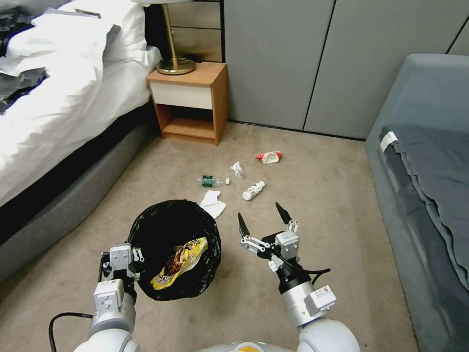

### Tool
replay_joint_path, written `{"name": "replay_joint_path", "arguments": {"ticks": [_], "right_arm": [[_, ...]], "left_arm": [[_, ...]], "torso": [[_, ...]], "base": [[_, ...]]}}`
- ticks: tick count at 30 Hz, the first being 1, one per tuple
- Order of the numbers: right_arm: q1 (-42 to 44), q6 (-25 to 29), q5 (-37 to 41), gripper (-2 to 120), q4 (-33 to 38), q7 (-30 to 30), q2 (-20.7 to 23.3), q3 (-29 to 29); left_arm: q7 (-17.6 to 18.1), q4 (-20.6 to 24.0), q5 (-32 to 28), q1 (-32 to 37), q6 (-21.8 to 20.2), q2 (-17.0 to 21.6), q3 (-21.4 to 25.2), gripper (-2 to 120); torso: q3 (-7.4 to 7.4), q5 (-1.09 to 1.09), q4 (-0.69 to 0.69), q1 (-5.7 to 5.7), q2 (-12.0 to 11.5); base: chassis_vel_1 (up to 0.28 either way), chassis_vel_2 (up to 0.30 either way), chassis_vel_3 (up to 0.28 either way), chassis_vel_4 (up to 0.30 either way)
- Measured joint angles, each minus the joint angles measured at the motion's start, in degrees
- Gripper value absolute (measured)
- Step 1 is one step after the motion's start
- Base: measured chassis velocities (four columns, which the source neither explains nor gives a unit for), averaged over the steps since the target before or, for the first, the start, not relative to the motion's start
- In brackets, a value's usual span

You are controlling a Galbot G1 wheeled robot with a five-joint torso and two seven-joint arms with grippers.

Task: Pick up the trash bin, then pick up the garbage from the floor and place it into the trash bin.

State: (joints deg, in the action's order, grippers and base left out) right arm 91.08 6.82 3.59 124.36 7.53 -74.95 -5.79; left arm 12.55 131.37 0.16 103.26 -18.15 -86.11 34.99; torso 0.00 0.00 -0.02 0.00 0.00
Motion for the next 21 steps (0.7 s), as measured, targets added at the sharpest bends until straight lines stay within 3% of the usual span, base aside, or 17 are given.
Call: {"name": "replay_joint_path", "arguments": {"ticks": [12,21], "right_arm": [[-0.1,0.0,0.2,100,-0.2,0.0,-0.2,-0.6],[-0.1,0.0,0.4,100,-0.3,0.0,-0.2,-0.8]], "left_arm": [[-0.1,-0.3,0.1,0.1,0.2,0.0,0.1,1],[-0.2,-0.3,0.2,0.2,0.2,0.0,0.2,1]], "torso": [[0.00,0.00,0.02,-0.01,0.0],[0.00,-0.01,0.01,0.00,0.0]], "base": [[-0.014,0.012,0.014,-0.011],[-0.154,0.154,0.162,-0.155]]}}
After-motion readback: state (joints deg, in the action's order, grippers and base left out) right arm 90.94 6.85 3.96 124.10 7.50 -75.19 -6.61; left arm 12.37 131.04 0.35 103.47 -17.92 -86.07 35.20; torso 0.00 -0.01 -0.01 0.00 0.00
